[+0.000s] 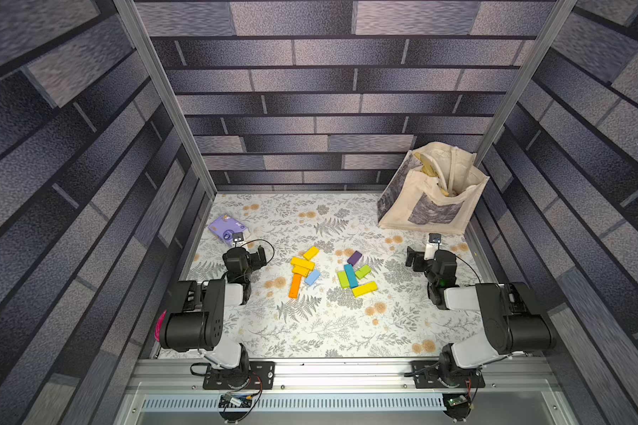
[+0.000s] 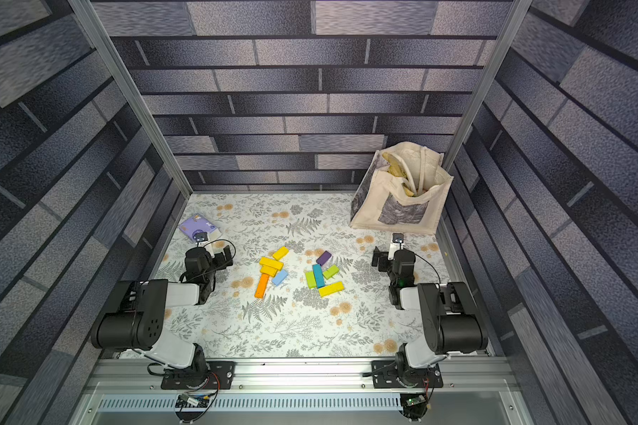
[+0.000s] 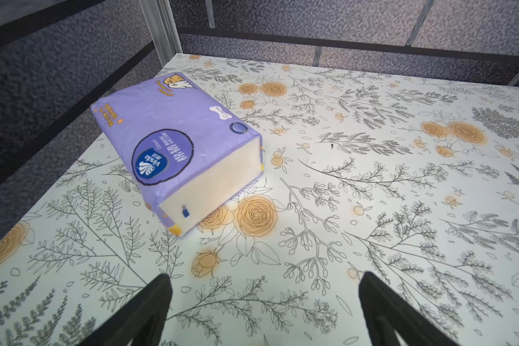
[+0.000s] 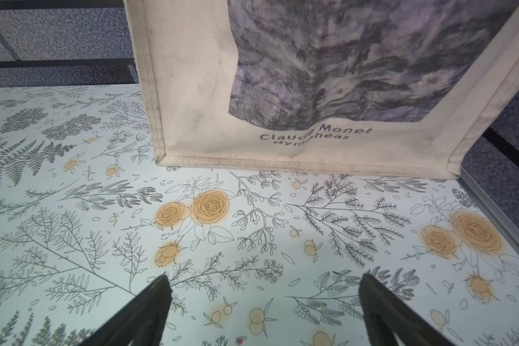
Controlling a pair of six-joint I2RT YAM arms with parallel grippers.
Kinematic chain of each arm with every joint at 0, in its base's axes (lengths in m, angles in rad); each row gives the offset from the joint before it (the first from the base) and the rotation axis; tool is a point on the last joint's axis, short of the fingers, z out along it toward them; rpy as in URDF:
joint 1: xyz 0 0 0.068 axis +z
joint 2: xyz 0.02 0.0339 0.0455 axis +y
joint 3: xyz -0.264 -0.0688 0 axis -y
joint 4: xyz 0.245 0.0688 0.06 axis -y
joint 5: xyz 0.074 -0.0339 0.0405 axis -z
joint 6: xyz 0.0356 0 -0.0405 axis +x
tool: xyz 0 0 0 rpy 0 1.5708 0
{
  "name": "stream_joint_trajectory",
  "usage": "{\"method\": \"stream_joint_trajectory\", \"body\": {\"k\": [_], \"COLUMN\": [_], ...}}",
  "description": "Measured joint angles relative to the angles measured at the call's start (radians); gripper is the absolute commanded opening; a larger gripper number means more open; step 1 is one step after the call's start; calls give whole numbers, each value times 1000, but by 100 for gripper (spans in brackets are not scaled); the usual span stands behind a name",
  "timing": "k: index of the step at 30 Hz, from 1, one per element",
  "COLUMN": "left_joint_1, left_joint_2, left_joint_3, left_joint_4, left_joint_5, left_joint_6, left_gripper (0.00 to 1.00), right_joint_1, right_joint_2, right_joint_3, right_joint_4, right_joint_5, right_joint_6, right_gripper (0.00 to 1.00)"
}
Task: Assemble the letter p with building blocks
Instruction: Pick up the building block from the center of the board.
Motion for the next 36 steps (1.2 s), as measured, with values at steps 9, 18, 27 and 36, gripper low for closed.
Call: {"method": "stream_joint_trajectory", "body": {"k": [9, 18, 27, 36], "left_joint_1": [0, 0, 0, -50], "left_joint_2": [0, 0, -6, -234], "left_joint_3": [0, 0, 5, 218], "left_joint_4": [-1, -3, -24, -408], "left_joint_5": [0, 0, -5, -58], "left_joint_6": [0, 0, 0, -18], "left_gripper": [100, 100, 100, 100], "right_joint_1": [0, 0, 0, 1], "right_joint_2": [0, 0, -13, -81], "right_joint_3": [0, 0, 17, 509], "right_joint_4": [0, 0, -55, -712], "right_joint_5": [0, 0, 1, 10], "right_joint_6": [0, 0, 0, 87], "right_gripper": [100, 100, 100, 100]}}
